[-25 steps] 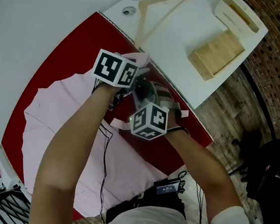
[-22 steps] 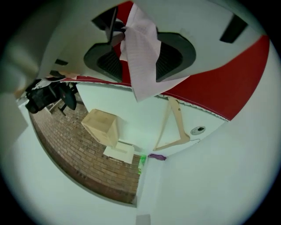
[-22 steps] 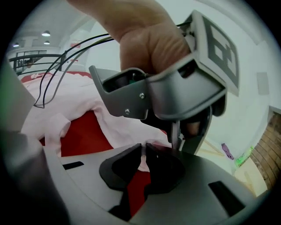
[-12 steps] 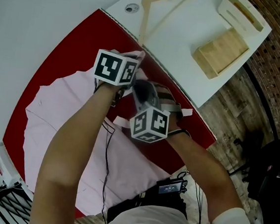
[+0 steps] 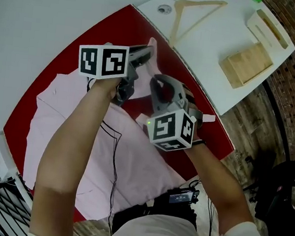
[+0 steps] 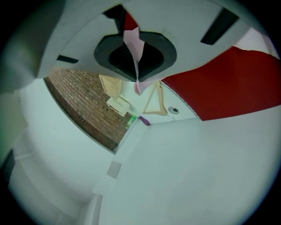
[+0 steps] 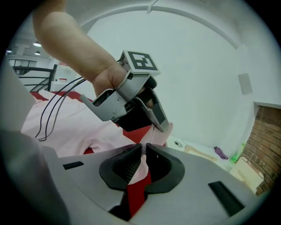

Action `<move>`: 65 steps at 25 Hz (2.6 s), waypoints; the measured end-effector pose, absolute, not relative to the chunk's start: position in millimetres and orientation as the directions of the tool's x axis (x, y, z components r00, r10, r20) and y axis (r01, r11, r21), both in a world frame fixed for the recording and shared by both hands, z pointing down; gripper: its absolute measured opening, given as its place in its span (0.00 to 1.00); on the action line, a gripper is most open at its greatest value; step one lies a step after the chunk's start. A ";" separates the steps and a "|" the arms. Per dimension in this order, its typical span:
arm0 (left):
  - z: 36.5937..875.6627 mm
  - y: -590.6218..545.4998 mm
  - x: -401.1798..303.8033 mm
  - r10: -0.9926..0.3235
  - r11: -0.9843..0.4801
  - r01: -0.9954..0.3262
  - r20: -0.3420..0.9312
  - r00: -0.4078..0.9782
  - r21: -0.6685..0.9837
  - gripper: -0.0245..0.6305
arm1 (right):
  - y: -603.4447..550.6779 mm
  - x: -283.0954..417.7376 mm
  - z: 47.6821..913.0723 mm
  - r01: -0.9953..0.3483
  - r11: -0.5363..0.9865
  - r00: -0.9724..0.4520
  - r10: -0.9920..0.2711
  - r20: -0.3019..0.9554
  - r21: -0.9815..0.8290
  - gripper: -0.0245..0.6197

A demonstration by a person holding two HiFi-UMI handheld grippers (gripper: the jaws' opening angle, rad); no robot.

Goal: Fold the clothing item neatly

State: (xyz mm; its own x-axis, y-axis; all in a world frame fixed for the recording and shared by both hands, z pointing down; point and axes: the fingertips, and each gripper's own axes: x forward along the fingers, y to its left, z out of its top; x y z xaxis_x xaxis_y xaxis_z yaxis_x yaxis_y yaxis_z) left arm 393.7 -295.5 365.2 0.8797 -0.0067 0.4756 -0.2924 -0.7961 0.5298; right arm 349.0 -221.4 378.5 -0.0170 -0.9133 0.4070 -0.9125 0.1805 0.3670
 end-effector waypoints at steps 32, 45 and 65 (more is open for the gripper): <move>237.7 -302.5 83.5 -0.323 -0.705 -0.404 0.244 0.914 0.582 0.06 | -222.3 73.3 271.2 -0.837 0.365 -0.288 -0.927 0.239 0.407 0.11; 363.0 -283.5 -33.7 -0.430 -0.495 -0.545 0.354 0.830 0.676 0.07 | -198.4 -14.0 383.5 -0.705 0.579 -0.389 -0.798 0.460 0.409 0.11; 421.3 -271.2 -121.8 -0.516 -0.346 -0.689 0.485 0.707 0.637 0.19 | -157.8 -75.7 486.1 -0.518 0.814 -0.524 -0.544 0.655 0.261 0.11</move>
